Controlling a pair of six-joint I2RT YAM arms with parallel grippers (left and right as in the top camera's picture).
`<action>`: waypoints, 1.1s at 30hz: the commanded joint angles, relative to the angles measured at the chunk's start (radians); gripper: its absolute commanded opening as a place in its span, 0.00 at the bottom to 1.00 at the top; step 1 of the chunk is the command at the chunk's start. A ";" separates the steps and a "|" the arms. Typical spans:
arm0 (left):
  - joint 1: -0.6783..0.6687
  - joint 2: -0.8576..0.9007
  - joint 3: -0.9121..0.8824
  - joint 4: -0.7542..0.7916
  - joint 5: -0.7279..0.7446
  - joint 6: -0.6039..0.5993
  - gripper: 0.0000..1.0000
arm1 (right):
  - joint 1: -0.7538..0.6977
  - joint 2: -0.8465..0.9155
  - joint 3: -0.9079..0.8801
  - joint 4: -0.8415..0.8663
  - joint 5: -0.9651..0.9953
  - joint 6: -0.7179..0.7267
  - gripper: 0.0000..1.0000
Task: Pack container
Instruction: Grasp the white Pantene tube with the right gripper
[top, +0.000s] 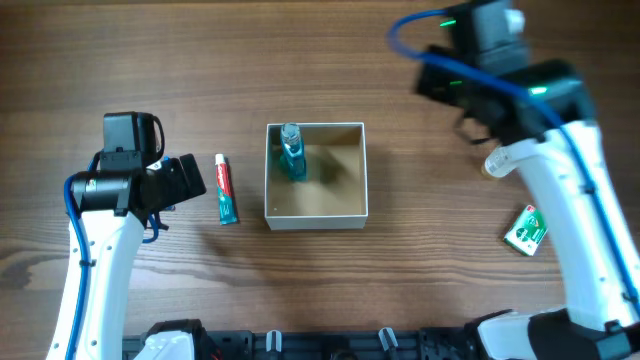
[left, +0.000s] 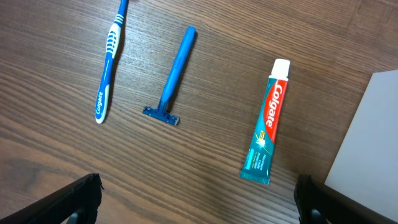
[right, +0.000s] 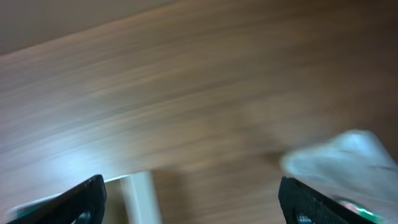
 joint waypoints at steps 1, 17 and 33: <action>0.008 0.004 0.019 0.004 -0.023 -0.011 1.00 | -0.174 -0.030 -0.003 -0.057 -0.063 -0.182 0.92; 0.008 0.004 0.019 0.015 -0.023 -0.011 1.00 | -0.424 0.005 -0.457 0.212 -0.235 -0.420 0.66; 0.008 0.004 0.019 0.008 -0.023 -0.012 1.00 | -0.185 -0.107 -0.219 0.082 -0.323 -0.351 0.04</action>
